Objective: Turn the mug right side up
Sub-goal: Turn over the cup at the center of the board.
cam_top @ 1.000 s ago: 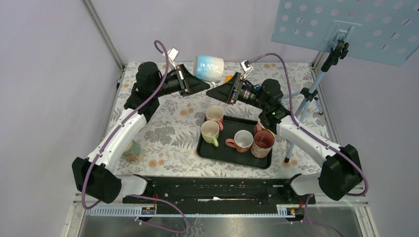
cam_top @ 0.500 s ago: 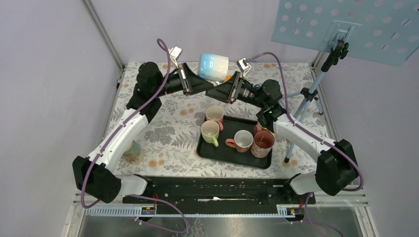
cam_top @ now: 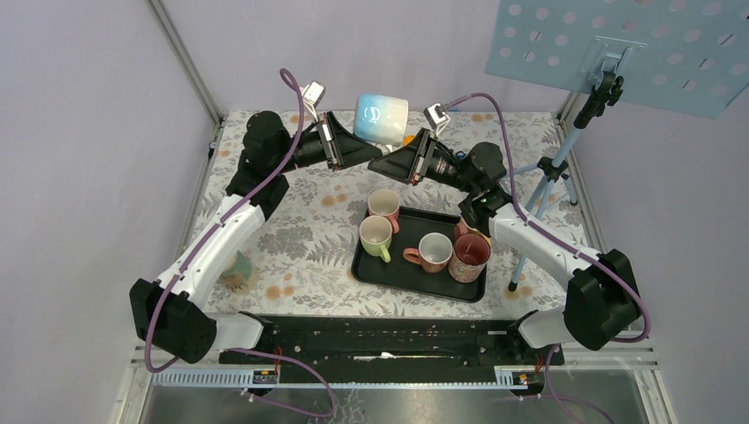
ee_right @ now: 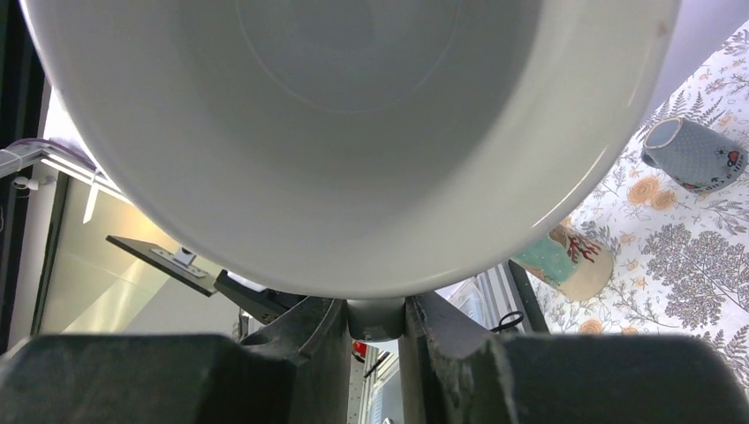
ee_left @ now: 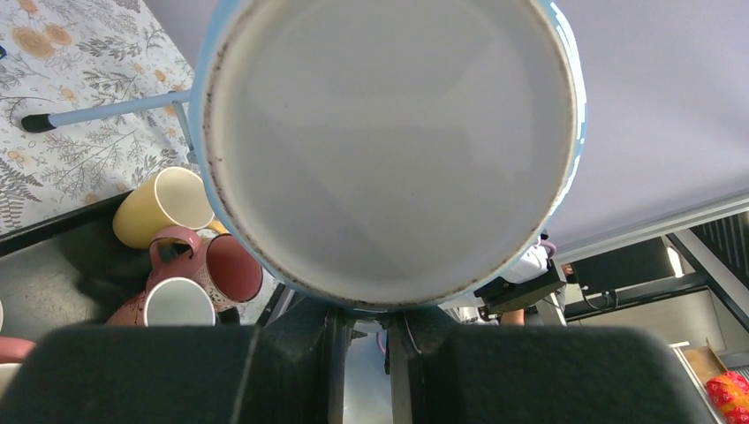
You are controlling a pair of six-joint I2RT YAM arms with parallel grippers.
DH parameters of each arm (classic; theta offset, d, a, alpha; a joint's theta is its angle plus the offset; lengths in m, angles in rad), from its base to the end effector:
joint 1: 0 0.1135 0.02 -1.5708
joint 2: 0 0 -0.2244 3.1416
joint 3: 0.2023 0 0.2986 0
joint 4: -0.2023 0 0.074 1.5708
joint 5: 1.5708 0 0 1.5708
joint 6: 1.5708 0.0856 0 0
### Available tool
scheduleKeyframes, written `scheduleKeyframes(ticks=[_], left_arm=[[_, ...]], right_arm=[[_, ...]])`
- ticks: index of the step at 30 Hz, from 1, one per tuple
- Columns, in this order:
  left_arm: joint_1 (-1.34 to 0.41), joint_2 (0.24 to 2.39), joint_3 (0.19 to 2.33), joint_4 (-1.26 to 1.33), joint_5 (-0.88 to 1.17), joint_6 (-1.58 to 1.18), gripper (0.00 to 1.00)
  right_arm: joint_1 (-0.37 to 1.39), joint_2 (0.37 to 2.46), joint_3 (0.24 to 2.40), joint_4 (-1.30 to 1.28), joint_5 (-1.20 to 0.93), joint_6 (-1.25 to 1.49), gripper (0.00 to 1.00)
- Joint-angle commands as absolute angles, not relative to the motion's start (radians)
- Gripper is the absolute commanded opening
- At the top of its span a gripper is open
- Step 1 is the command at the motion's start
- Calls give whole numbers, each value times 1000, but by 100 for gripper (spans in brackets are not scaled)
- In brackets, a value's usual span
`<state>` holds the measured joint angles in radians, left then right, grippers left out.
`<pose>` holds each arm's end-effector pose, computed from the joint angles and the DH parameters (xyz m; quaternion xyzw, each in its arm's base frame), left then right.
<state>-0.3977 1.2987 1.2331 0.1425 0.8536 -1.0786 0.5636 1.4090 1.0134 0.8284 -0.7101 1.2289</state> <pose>0.3303 -0.2087 0.3803 0.0798 0.6844 -0.6575 0.3048 0.3109 0.2625 0.3359 -0.1118 0.5731 0.7339 0.3470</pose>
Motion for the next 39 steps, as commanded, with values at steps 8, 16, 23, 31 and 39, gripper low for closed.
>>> scheduleKeyframes(ticks=[8, 16, 23, 31, 39], left_arm=[[-406, 1266, 1219, 270, 846, -1013, 0], [-408, 1268, 1202, 278, 824, -992, 3], [-414, 1280, 1186, 286, 814, -984, 28], [-414, 1285, 1160, 288, 782, -965, 44], [-424, 1301, 1180, 181, 738, -876, 61]], right_arm=[[557, 1359, 1023, 794, -697, 1173, 0], [558, 1328, 1043, 636, -663, 1068, 0], [557, 1305, 1054, 517, -635, 993, 0], [557, 1289, 1076, 390, -591, 905, 0], [558, 1265, 1090, 270, -531, 820, 0]])
